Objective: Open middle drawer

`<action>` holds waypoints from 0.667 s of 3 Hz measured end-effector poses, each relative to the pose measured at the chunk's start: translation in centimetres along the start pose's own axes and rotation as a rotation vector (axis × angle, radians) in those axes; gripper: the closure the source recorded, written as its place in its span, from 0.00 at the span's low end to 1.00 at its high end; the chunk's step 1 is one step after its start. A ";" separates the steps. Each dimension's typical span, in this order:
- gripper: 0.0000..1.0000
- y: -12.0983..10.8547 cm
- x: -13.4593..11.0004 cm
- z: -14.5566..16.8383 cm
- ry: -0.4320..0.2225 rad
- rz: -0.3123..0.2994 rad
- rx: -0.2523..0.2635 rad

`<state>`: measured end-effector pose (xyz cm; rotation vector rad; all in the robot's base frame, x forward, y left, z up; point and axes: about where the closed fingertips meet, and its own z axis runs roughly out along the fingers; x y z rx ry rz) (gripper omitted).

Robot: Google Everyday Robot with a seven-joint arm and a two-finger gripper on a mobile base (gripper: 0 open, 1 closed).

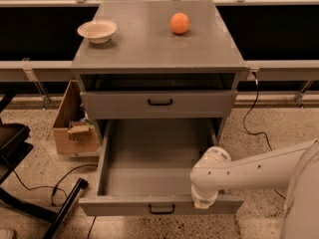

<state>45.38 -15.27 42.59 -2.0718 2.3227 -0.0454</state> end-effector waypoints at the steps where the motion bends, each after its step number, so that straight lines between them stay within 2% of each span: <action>1: 0.75 0.0 0.0 0.0 0.000 0.000 0.000; 2: 0.52 0.0 0.0 0.0 0.000 0.000 0.000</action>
Offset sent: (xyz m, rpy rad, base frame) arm 0.0000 0.0000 0.0000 0.0000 0.0000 0.0000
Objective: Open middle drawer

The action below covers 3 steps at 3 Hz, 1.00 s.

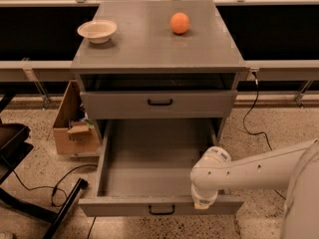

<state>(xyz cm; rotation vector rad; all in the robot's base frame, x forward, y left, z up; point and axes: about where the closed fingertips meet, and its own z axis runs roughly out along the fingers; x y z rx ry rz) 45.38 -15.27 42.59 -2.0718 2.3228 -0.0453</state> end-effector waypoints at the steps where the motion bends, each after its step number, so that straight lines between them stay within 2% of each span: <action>1: 0.28 0.0 0.0 0.0 0.000 0.000 0.000; 2: 0.00 0.0 0.0 0.0 0.000 0.000 0.000; 3: 0.00 0.0 0.0 0.0 0.000 0.000 0.000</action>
Offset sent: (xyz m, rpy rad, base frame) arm 0.0000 0.0000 0.0000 0.0000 0.0000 0.0000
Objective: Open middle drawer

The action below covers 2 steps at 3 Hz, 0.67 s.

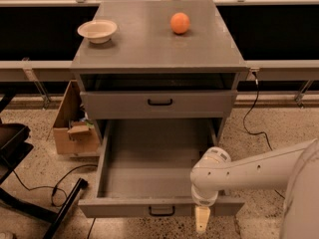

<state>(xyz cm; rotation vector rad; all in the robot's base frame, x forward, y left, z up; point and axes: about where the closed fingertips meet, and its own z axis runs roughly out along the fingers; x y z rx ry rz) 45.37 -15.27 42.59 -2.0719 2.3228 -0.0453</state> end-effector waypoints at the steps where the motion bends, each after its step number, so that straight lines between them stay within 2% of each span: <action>1: 0.00 -0.1 0.3 -3.8 0.017 -0.011 0.047; 2: 0.00 -0.2 1.0 -14.3 0.104 -0.036 0.118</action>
Offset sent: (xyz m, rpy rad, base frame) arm -0.0077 -0.0155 0.2575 -0.2672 -0.1582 0.0712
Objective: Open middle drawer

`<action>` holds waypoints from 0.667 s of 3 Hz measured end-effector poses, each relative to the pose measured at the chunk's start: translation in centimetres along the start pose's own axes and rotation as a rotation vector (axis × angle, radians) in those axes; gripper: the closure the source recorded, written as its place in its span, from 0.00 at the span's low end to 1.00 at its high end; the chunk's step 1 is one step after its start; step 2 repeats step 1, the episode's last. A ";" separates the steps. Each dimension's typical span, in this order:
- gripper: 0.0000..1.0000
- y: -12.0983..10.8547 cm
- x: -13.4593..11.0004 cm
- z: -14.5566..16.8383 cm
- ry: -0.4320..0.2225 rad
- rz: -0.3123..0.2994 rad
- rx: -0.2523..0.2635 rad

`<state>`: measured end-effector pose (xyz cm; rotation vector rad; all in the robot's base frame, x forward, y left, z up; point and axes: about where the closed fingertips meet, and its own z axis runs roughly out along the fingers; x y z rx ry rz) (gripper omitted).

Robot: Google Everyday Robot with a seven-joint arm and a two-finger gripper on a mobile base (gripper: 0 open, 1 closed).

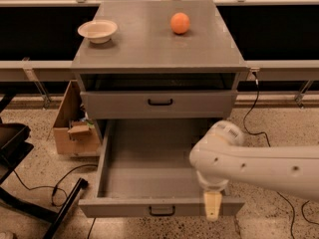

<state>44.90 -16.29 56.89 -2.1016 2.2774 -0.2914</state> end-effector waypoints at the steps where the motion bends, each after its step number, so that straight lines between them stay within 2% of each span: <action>1: 0.00 -1.2 2.9 -8.3 0.020 0.022 0.002; 2: 0.00 -1.2 2.9 -8.3 0.020 0.022 0.002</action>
Offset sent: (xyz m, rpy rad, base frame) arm 0.0000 0.0000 0.0000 0.0000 0.0000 0.0000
